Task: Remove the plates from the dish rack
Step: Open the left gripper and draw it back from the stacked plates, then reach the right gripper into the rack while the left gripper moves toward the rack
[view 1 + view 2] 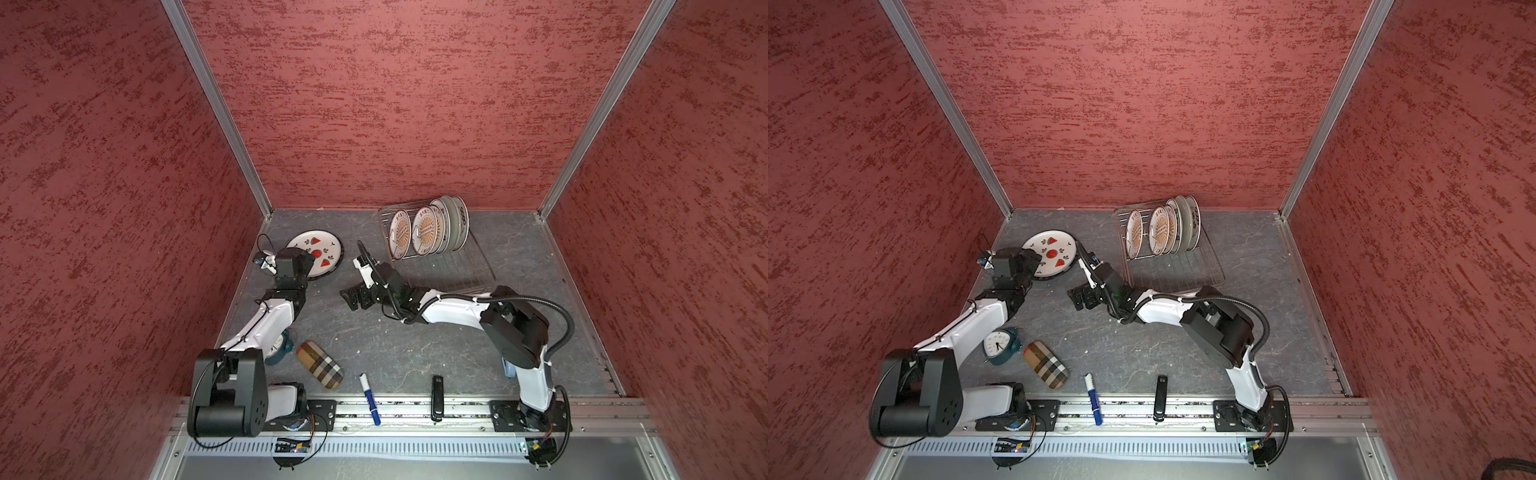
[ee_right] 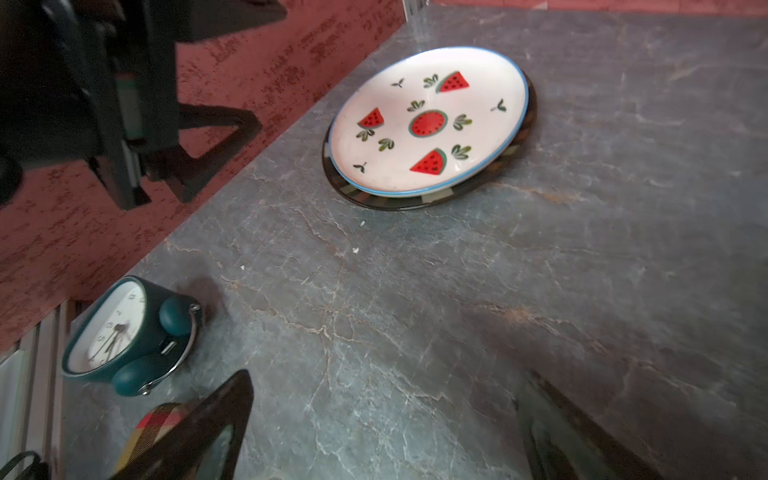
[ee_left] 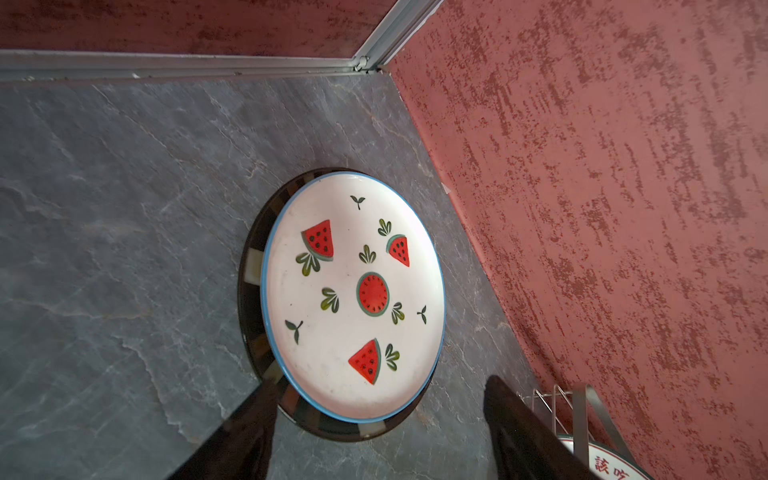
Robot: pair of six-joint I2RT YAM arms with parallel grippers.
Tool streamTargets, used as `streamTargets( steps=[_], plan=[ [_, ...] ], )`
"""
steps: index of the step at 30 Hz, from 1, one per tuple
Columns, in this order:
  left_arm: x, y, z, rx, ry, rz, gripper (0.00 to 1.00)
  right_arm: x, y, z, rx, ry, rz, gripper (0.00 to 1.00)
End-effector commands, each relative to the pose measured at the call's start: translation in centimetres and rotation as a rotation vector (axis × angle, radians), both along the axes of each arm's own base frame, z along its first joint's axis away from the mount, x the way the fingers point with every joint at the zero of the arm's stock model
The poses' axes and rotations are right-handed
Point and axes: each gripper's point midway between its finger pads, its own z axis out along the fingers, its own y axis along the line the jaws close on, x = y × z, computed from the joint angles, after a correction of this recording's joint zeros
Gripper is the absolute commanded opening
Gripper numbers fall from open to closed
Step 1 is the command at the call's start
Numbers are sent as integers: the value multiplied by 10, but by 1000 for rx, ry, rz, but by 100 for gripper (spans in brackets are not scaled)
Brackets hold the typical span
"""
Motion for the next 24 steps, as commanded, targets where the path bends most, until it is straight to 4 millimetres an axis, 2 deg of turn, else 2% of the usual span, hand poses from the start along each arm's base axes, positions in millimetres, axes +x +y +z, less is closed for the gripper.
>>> streamTargets(
  steps=[1, 3, 4, 8, 11, 15, 18, 21, 24],
  plan=[
    [-16, -20, 11, 41, -61, -38, 85, -7, 0, 52, 85, -142, 20, 99],
    [-24, -44, 25, 90, -132, -87, 97, -8, -13, 65, 114, -174, -18, 99],
    [-29, -52, 29, 105, -139, -96, 100, -9, -19, 71, 132, -187, -36, 99],
    [-50, -82, 37, 104, -191, -175, 99, -17, -65, 96, 238, -244, -160, 99],
    [-63, -122, 50, 98, -302, -310, 99, -22, -109, 109, 298, -299, -284, 99],
    [-83, -171, 63, 142, -381, -450, 99, -33, -165, 119, 333, -376, -417, 99],
    [-92, -204, 75, 154, -424, -563, 99, -38, -192, 118, 292, -418, -471, 99],
    [-100, -244, 85, 103, -510, -724, 99, -31, -224, 114, 250, -428, -574, 99],
    [-117, -290, 101, 217, -614, -843, 99, -25, -260, 119, 245, -460, -673, 99]
  ],
)
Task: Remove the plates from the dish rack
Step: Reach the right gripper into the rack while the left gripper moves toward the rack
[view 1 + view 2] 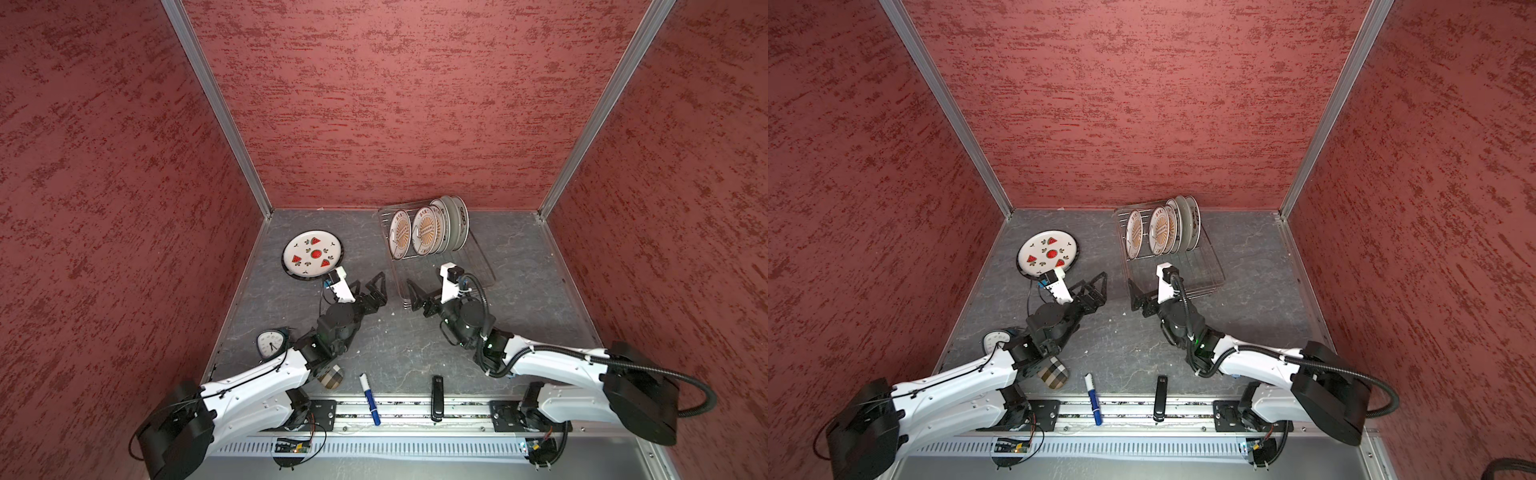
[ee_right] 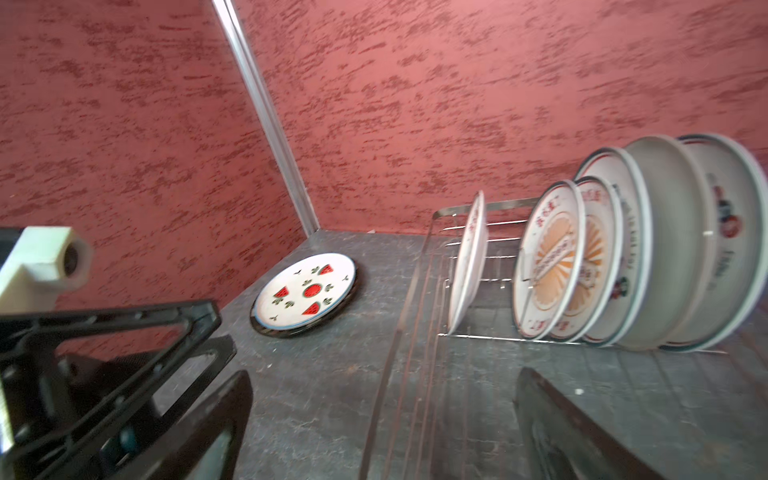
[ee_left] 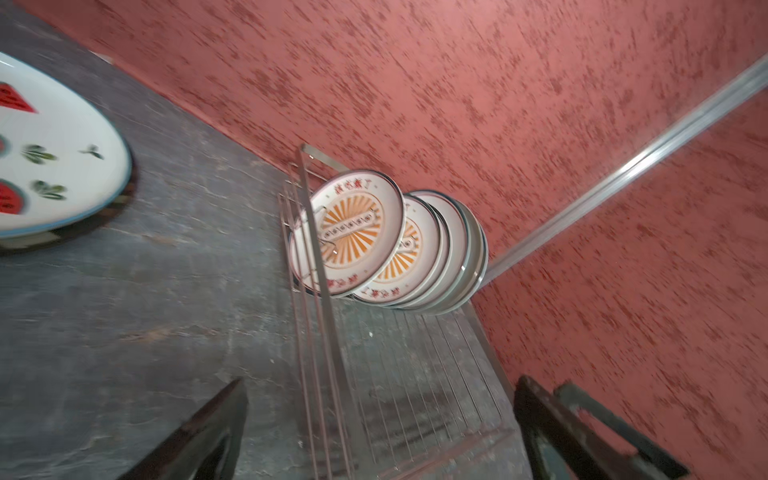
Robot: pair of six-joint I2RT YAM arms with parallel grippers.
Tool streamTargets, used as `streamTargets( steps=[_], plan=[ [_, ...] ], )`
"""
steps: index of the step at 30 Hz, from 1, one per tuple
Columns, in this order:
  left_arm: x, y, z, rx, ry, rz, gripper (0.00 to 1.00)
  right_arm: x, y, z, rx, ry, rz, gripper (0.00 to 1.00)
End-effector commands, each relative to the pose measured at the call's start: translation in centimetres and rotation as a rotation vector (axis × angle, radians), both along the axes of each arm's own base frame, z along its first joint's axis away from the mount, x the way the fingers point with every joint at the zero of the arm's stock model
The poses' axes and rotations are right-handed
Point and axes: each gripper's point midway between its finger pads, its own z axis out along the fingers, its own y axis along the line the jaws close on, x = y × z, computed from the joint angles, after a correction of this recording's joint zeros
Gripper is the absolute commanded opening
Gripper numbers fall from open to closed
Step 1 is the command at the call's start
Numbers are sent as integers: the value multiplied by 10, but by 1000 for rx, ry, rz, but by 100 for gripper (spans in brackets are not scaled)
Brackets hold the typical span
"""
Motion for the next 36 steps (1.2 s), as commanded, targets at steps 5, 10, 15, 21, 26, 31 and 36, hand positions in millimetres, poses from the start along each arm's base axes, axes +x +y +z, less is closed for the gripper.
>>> streamTargets(
  steps=[5, 10, 15, 21, 26, 31, 36],
  plan=[
    [-15, -87, 22, 92, -149, -221, 99, 34, -88, 27, -41, -70, -255, 99],
    [-11, -97, 16, 45, -151, -321, 99, 64, -108, 29, -47, 25, -211, 99],
    [-7, -115, 10, -89, -122, -571, 99, 90, -105, 32, -62, 89, -152, 92],
    [6, -114, -6, 7, -77, -467, 99, 132, -107, 24, -88, 210, -179, 77],
    [10, -84, -4, 31, -71, -360, 99, 163, -113, 14, -130, 284, -229, 75],
    [9, -69, -5, 32, -64, -341, 99, 187, -116, 8, -163, 329, -231, 58],
    [4, -68, -3, 9, -75, -369, 99, 210, -121, 8, -226, 369, -279, 48]
  ],
)
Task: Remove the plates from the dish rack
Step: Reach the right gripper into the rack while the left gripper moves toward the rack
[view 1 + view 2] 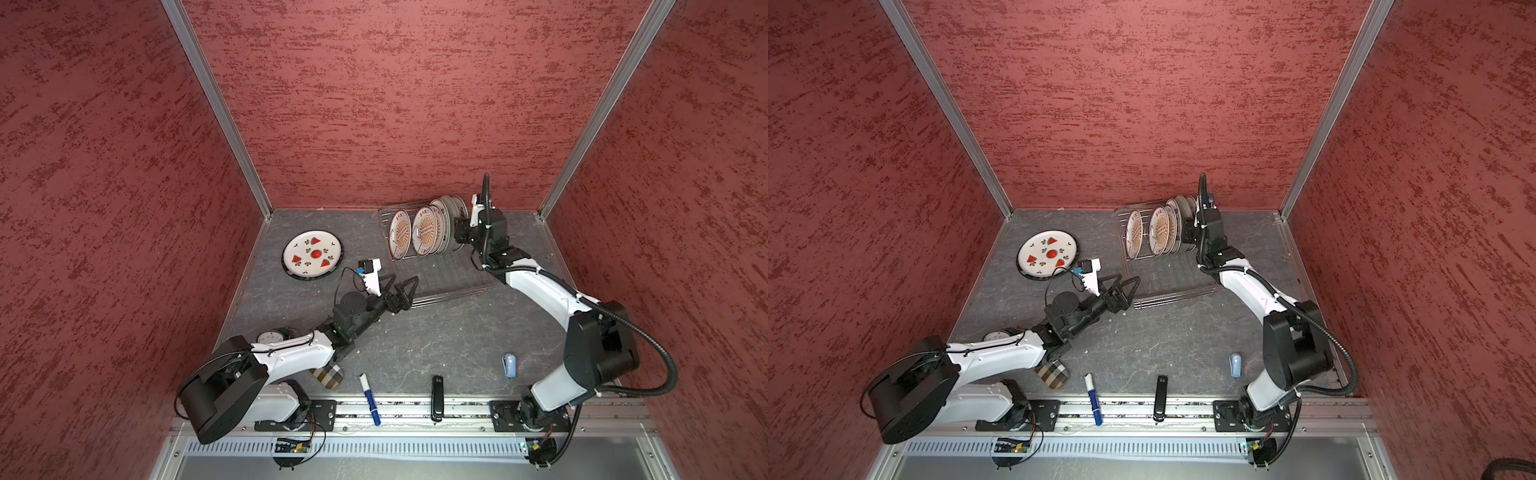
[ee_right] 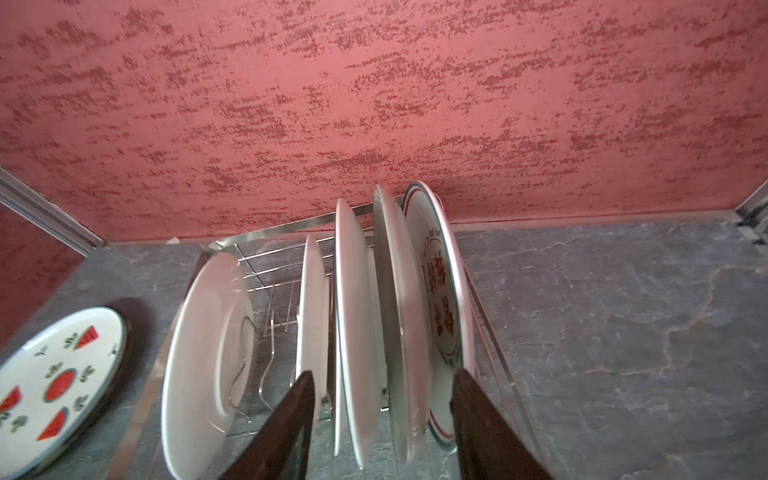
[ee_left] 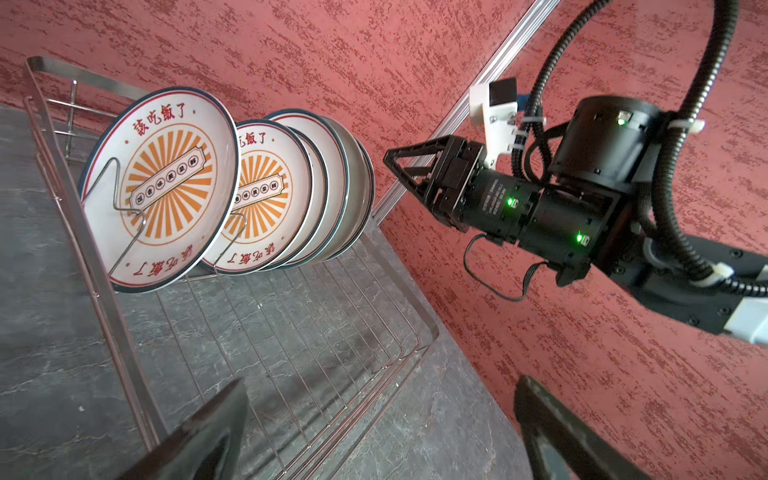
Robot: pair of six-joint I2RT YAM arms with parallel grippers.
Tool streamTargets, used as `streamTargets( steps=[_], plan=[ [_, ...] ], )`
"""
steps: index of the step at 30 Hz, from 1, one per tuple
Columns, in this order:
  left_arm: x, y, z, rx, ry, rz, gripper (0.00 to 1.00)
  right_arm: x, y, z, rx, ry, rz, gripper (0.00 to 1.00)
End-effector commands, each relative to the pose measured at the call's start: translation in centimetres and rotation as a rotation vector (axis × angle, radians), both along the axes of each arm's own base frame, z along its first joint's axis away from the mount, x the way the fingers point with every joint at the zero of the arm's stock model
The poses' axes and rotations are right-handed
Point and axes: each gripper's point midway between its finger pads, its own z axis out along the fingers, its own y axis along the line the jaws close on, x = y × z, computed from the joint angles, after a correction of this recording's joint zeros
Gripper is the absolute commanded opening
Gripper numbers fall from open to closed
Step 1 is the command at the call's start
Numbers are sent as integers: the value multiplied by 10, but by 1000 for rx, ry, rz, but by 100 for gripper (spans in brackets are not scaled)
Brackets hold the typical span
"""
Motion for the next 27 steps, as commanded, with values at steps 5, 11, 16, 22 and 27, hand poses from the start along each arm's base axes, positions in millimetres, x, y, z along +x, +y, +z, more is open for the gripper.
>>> streamTargets(
  steps=[5, 11, 16, 22, 27],
  plan=[
    [-3, 13, -6, -6, 11, 31, 99, 24, -1, -5, -94, 65, 10, 43],
    [-5, 11, -5, -18, 8, 11, 99, 42, 0, -7, -132, 92, -2, 38],
    [-4, 9, -5, -20, 4, 4, 99, 52, -1, -17, -169, 121, -10, 38],
    [-3, 11, -6, -23, 10, 10, 99, 62, -4, -34, -216, 143, -26, 33],
    [-2, 14, -5, -25, 9, 22, 100, 67, -4, -41, -236, 146, -28, 25]
  ],
)
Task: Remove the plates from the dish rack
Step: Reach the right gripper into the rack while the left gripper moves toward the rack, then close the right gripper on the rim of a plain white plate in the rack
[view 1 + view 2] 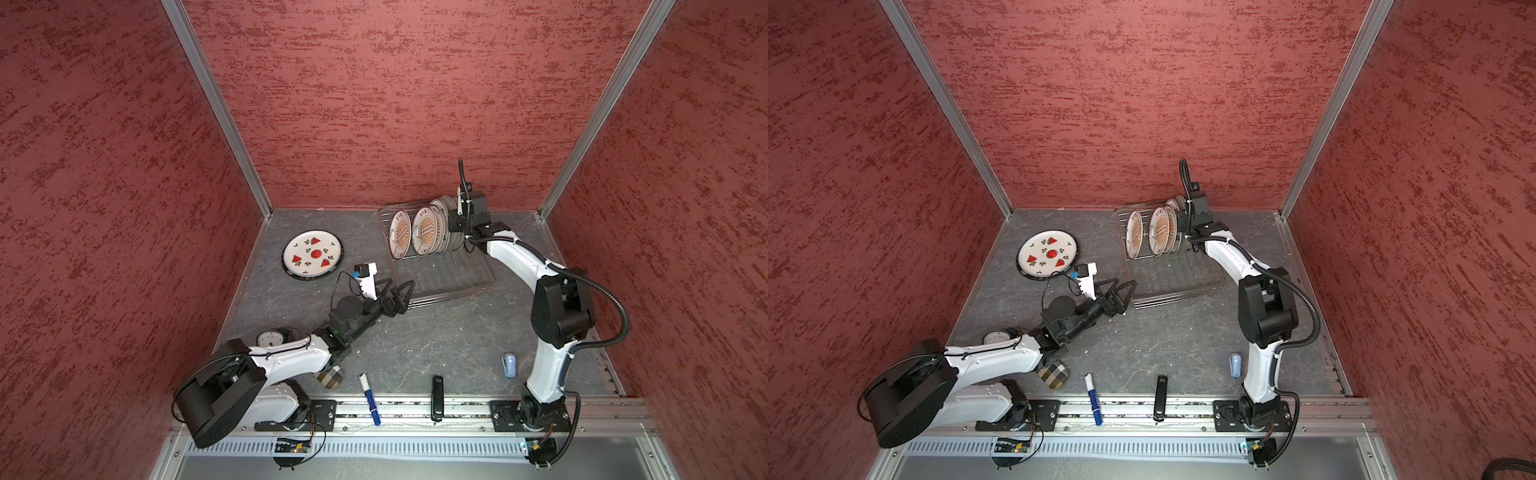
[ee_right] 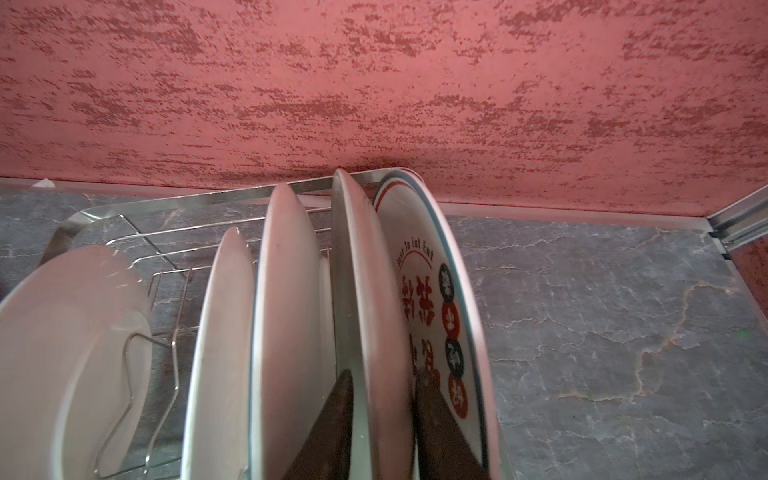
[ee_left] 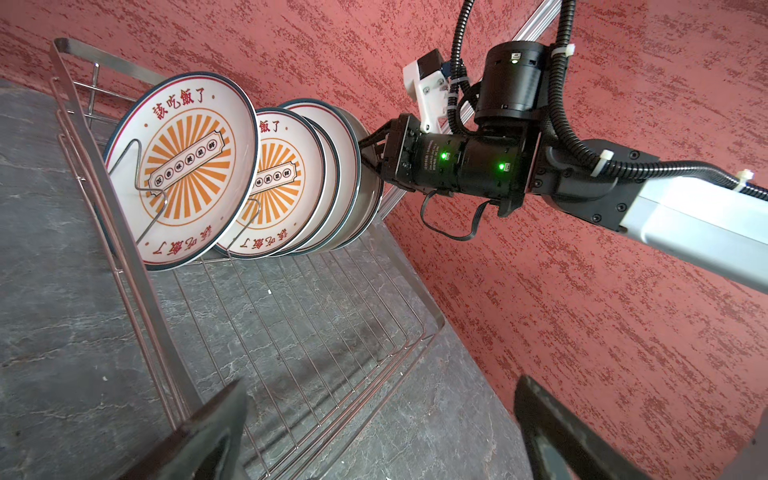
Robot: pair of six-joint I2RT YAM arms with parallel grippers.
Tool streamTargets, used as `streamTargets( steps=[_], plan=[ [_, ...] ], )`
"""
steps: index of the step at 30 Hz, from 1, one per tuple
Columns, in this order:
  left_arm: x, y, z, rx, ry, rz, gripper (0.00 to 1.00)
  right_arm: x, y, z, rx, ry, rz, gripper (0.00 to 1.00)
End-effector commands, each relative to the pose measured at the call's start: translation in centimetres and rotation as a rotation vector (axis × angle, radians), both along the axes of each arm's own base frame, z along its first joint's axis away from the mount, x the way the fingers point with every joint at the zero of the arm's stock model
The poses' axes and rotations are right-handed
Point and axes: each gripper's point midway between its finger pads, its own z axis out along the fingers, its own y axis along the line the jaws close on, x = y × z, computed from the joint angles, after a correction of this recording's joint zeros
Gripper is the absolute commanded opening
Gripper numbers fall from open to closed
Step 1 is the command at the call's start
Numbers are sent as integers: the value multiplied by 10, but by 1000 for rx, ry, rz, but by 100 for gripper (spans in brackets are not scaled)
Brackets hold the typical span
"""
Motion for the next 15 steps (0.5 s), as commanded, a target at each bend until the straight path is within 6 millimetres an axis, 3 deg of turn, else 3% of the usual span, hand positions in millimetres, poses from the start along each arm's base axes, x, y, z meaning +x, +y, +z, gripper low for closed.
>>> streamTargets(
  steps=[1, 5, 10, 15],
  plan=[
    [1, 4, 1, -11, -4, 12, 99, 7, -3, 5, -34, -19, -6, 24],
    [3, 7, -2, -5, 3, 29, 100, 11, 2, -1, -29, -13, 3, 21],
    [2, 8, -3, -9, 8, 26, 99, 14, 4, -12, -50, 1, -13, 26],
    [3, 12, -5, -6, 14, 41, 99, 16, 3, -11, -61, -12, -26, 22]
  ],
)
